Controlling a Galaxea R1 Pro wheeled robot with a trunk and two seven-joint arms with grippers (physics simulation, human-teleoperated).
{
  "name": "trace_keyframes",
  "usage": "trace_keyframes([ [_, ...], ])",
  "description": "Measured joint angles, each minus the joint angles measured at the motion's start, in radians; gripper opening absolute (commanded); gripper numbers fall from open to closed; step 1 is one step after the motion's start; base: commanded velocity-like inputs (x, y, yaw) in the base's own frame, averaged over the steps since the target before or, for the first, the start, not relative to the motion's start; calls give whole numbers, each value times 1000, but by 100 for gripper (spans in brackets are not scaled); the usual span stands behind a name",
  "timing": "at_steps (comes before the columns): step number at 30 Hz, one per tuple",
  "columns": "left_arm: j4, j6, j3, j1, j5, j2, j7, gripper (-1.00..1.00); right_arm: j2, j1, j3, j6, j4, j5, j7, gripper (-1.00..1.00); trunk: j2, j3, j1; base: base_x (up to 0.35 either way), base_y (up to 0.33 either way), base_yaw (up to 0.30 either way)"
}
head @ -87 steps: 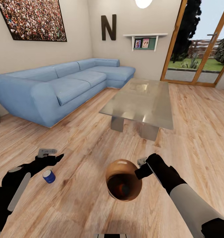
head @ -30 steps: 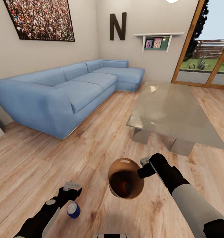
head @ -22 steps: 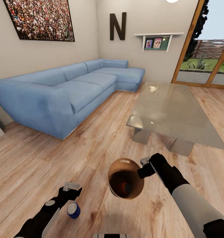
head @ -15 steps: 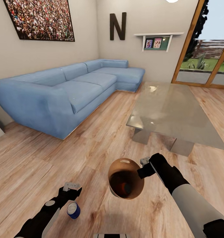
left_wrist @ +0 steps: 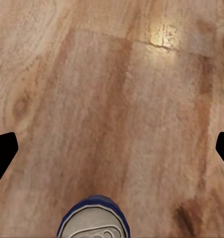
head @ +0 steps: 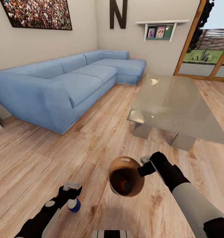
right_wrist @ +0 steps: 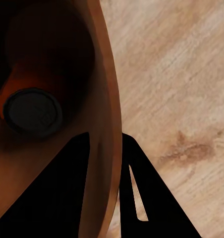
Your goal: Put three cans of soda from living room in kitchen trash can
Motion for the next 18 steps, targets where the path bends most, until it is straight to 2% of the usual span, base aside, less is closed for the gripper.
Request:
trace_keyframes([
  [4, 0, -16, -2, 0, 0, 0, 0, 100, -1, -31, -5, -3, -8, 8, -2, -100, -1, -8, 1, 0, 0, 0],
  [9, 0, -20, -3, 0, 0, 0, -1, 100, 3, -44, -55, -1, -54, 3, -2, -100, -1, -8, 1, 0, 0, 0],
  [18, 0, -26, -4, 0, 0, 0, -1, 100, 0, -52, -76, 1, -79, 16, -2, -100, -1, -12, 1, 0, 0, 0],
])
